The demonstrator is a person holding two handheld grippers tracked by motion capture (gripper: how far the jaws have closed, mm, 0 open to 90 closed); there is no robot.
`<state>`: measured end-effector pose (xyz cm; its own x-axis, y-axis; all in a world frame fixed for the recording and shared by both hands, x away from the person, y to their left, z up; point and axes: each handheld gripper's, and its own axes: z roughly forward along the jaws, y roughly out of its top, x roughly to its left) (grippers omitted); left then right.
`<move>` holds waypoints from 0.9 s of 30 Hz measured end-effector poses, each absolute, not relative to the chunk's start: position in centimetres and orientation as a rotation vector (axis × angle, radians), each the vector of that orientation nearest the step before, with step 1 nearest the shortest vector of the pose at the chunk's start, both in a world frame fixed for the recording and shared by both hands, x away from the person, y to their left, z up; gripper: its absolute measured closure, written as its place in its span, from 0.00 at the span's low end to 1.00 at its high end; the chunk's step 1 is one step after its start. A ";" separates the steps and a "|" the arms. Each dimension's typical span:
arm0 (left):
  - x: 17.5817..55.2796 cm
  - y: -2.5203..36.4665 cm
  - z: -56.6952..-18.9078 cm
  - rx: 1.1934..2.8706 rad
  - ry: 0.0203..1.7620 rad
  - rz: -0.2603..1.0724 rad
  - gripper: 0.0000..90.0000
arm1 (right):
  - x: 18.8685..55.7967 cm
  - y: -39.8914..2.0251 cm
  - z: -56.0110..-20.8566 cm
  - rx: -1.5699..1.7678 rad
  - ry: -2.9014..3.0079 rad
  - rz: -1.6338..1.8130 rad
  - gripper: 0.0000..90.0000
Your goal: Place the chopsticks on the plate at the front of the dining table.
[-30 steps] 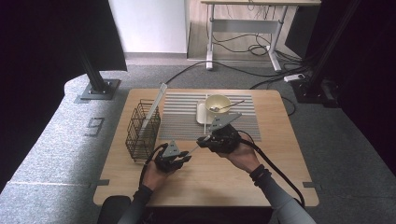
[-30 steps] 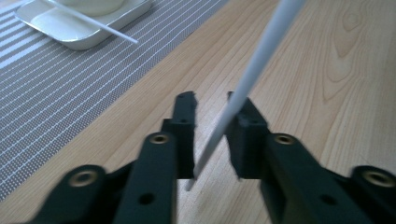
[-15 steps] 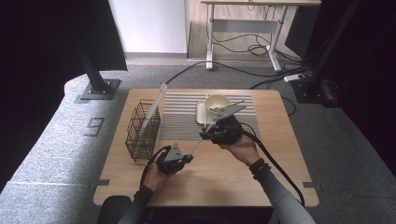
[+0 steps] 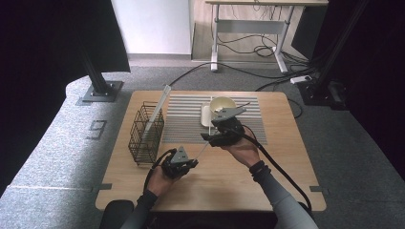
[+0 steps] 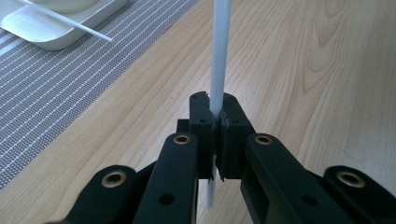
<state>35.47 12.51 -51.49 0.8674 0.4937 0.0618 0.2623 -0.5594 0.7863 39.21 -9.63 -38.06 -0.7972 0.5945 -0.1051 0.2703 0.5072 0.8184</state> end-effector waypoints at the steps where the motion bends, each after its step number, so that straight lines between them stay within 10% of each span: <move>1: 35.5 12.6 -51.5 2.185 0.549 0.345 0.95 | 39.4 -9.6 -38.2 0.722 2.371 1.181 0.36; 27: 35.7 13.4 -51.3 2.138 0.576 0.339 0.95 | 43.5 -14.7 -44.4 0.963 2.282 1.170 0.33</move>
<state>35.66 13.36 -51.35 0.8557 0.5165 0.0323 0.2790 -0.5131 0.8117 43.50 -14.71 -44.39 -0.6827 0.7297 -0.0380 0.3952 0.4124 0.8208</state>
